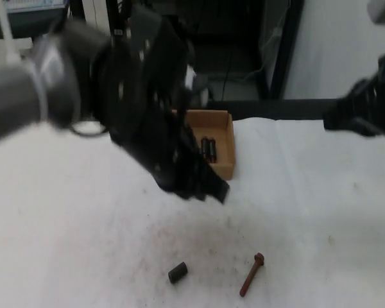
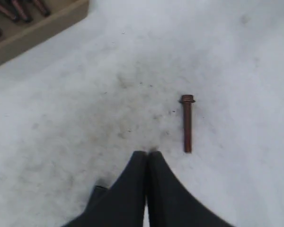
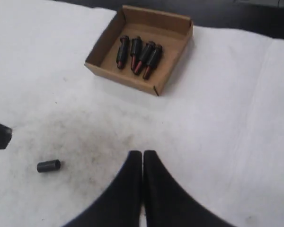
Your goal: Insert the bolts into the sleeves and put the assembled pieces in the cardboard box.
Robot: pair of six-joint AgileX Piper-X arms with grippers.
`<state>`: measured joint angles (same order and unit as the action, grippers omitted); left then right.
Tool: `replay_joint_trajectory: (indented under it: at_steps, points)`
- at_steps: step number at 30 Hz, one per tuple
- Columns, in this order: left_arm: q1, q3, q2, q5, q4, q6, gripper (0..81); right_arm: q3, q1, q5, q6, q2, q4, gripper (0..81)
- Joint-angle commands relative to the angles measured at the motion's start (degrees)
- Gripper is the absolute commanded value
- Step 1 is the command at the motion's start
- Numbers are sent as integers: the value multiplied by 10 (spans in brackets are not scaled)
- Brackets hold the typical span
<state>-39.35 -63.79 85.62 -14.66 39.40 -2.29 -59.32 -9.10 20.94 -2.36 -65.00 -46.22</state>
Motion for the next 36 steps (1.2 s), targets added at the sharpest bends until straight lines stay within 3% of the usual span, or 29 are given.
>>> replay_joint_trajectory:
  at_steps: [1,6,15,21,24,29,30,36]
  points:
    - [-37,27,-11,5,-76,-10,3,39,5,2,13,37,-2,8]
    - [-81,-2,42,18,-64,11,3,52,5,4,28,71,-2,8]
    - [-102,-106,183,31,63,-21,3,52,5,4,28,121,-4,8]
    - [-111,-137,209,31,50,-20,0,52,5,4,28,135,-16,8]
    - [-111,-141,210,31,33,-20,76,53,5,4,28,137,-16,8]
    - [-111,-148,210,31,32,-25,386,54,5,4,28,139,-16,8]
    - [-111,-148,212,35,32,-42,417,54,5,4,28,139,-16,8]
    - [-111,-148,236,52,35,-89,345,54,5,4,28,139,-16,8]
